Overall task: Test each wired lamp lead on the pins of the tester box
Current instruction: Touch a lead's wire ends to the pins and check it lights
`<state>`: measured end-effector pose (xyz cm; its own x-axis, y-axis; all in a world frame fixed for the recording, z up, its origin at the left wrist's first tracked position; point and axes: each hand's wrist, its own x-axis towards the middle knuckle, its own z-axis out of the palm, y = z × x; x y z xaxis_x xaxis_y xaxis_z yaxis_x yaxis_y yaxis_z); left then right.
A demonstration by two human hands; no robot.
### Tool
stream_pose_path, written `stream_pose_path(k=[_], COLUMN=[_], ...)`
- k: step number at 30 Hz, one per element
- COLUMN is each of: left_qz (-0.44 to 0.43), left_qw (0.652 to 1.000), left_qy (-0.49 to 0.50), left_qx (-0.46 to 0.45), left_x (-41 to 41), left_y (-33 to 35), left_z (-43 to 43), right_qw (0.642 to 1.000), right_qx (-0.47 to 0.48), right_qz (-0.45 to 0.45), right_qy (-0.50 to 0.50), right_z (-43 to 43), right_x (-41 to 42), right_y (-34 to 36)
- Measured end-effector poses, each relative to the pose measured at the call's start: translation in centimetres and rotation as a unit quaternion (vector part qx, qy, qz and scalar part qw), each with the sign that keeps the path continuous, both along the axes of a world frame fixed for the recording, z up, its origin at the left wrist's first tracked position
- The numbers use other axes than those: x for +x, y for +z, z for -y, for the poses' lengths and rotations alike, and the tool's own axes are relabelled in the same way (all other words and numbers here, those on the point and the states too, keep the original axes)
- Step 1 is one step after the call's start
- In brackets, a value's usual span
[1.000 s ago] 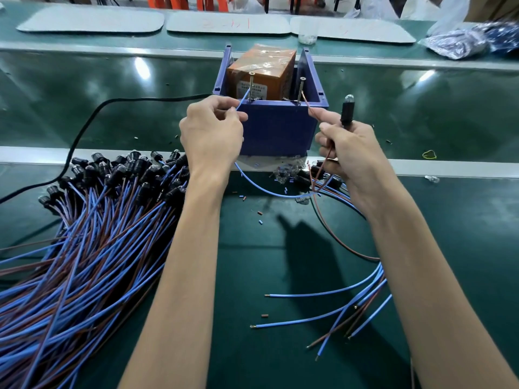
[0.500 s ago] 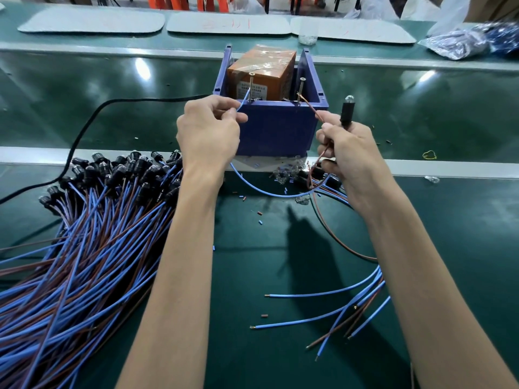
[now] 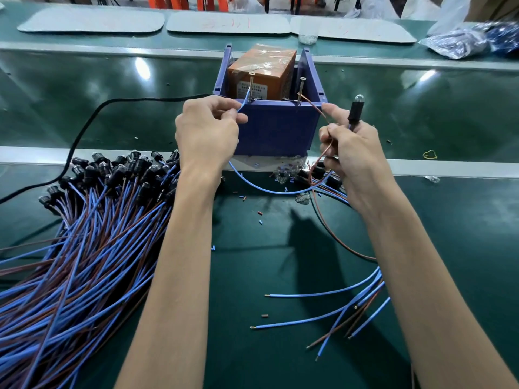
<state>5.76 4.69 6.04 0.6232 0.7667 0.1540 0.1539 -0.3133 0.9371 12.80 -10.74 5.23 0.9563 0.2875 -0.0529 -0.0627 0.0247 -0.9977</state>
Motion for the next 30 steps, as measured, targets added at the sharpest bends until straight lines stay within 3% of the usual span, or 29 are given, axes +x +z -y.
stream_pose_path(k=[26,30], left_qz=[-0.002,-0.023], left_qw=[1.0,0.996], left_qy=[-0.017,-0.08], left_qx=[0.014,0.007], left_x=[-0.29,-0.91], left_y=[-0.25,0.41], left_z=[-0.65,-1.01], right_qw=[1.0,0.998], right_qx=[0.002,-0.039], right_qz=[0.003,-0.018], right_qy=[0.01,0.046], right_z=[0.32,0.96], right_x=[0.13,0.5], right_y=[-0.01,0.43])
